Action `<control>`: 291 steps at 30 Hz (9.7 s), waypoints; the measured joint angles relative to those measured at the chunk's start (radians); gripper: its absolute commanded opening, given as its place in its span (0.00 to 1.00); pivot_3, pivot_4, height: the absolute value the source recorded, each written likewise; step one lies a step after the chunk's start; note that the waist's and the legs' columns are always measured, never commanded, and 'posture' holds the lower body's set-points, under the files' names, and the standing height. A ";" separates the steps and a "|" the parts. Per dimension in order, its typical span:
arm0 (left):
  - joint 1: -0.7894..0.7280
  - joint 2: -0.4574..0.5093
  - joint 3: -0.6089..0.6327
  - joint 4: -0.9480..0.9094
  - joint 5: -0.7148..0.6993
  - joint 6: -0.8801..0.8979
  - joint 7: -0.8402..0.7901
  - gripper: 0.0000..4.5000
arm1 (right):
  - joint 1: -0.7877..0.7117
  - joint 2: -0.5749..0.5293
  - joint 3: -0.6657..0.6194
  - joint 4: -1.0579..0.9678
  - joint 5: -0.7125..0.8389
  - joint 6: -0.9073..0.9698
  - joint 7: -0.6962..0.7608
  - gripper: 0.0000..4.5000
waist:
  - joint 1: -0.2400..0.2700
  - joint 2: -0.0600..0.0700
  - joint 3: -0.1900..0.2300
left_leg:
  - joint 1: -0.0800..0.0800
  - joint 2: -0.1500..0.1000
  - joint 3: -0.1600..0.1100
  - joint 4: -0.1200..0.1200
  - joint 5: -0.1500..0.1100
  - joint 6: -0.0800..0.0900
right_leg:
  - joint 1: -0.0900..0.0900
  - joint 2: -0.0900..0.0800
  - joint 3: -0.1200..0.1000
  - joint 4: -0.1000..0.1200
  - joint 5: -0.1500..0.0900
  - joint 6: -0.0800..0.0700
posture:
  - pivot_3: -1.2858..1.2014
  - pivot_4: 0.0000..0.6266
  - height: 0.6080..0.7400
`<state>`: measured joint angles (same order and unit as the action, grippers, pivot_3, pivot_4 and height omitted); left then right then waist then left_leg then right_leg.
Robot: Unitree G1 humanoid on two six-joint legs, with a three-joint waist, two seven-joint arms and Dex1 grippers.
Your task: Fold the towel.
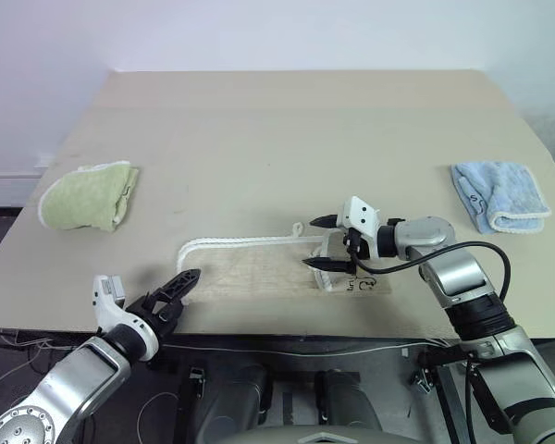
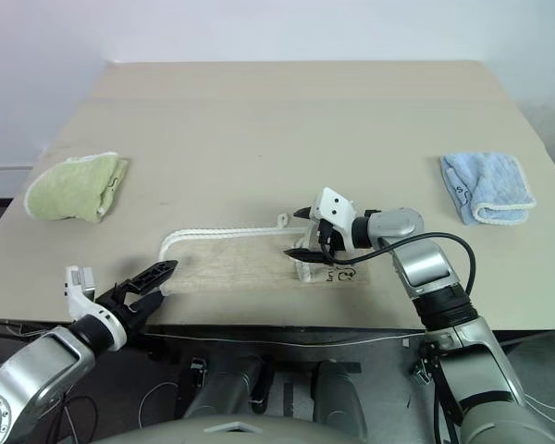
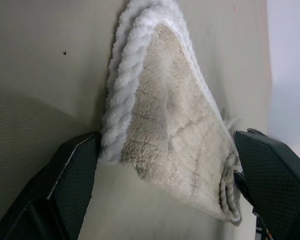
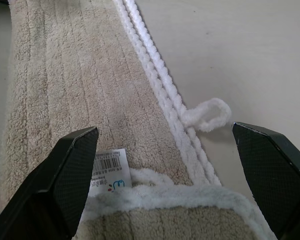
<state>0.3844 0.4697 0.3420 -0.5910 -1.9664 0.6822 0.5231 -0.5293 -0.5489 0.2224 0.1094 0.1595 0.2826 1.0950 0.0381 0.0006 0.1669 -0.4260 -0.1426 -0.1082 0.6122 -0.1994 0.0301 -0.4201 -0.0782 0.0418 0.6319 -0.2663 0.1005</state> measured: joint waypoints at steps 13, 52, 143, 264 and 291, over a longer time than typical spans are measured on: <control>-0.040 -0.017 0.032 0.085 -0.008 0.063 -0.004 0.55 | 0.000 0.000 0.000 0.000 -0.002 -0.006 -0.013 1.00 | 0.001 0.000 0.000 | 0.002 0.000 0.000 0.000 0.000 0.000 | 0.001 0.000 0.000 0.001 0.000 0.000 | 0.52 0.24 1.00; -0.354 0.407 0.073 0.444 -0.005 0.441 -0.344 0.16 | 0.017 -0.051 -0.052 -0.072 0.041 0.050 -0.034 1.00 | -0.033 0.000 0.000 | 0.000 0.000 0.000 -0.006 0.001 -0.002 | -0.005 0.001 0.002 0.003 0.002 0.004 | 0.52 0.24 1.00; -0.708 0.408 -0.162 0.384 0.081 0.486 -0.441 0.01 | 0.008 -0.064 -0.043 -0.040 -0.026 0.001 -0.012 1.00 | -0.026 -0.003 0.000 | 0.004 0.000 -0.001 -0.003 0.002 -0.004 | -0.001 0.001 0.000 0.006 0.002 0.004 | 0.52 0.24 1.00; -0.877 -0.154 -0.614 0.949 1.736 -0.596 -1.566 0.00 | 0.207 0.074 -0.066 -0.122 0.302 0.336 -0.252 0.09 | -0.028 -0.007 -0.004 | 0.018 0.000 -0.002 0.003 0.003 -0.005 | 0.017 0.001 -0.001 0.013 0.001 0.004 | 0.52 0.24 1.00; -0.804 0.107 -0.321 0.419 1.295 0.177 -1.397 1.00 | 0.061 -0.159 -0.325 -0.086 0.537 0.735 -0.138 1.00 | -0.032 -0.007 -0.002 | 0.011 0.000 -0.002 0.001 0.003 -0.004 | 0.010 0.000 -0.001 0.012 0.001 0.006 | 0.52 0.24 1.00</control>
<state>-0.4193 0.5769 0.0211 -0.1723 -0.6718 0.8594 -0.8738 -0.4686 -0.7079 -0.1022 0.0234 0.6962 1.0172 0.9573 0.0064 -0.0067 0.1649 -0.4147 -0.1426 -0.1105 0.6128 -0.1962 0.0257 -0.4099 -0.0778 0.0411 0.6438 -0.2650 0.1062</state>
